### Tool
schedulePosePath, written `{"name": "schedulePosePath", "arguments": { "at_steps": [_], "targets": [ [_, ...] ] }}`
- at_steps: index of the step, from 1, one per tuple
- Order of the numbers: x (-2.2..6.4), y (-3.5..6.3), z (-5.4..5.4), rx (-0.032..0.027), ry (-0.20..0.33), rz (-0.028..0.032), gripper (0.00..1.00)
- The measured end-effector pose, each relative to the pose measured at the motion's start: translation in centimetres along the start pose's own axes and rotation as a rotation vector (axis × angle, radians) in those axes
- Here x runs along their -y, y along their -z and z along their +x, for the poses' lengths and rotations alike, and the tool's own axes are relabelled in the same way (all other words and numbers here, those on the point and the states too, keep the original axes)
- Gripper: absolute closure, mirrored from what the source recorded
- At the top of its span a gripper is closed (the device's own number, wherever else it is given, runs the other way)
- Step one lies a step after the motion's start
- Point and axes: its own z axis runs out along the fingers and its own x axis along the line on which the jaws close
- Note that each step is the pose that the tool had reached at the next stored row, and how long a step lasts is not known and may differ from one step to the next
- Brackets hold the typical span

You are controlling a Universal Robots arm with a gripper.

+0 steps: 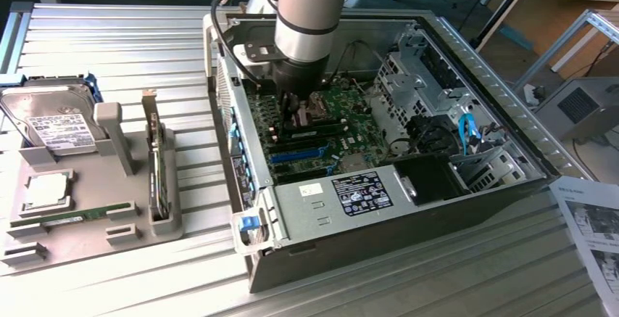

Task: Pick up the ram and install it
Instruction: 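Press down the ram until it locks into place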

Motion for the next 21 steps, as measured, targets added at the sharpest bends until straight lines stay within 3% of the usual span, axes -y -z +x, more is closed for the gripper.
{"name": "schedulePosePath", "arguments": {
  "at_steps": [14,21],
  "targets": [
    [0.01,0.00,0.0,0.0016,0.000,0.0011,0.89],
    [0.06,1.37,0.0,0.0005,0.000,0.0003,0.89]
  ]
}}
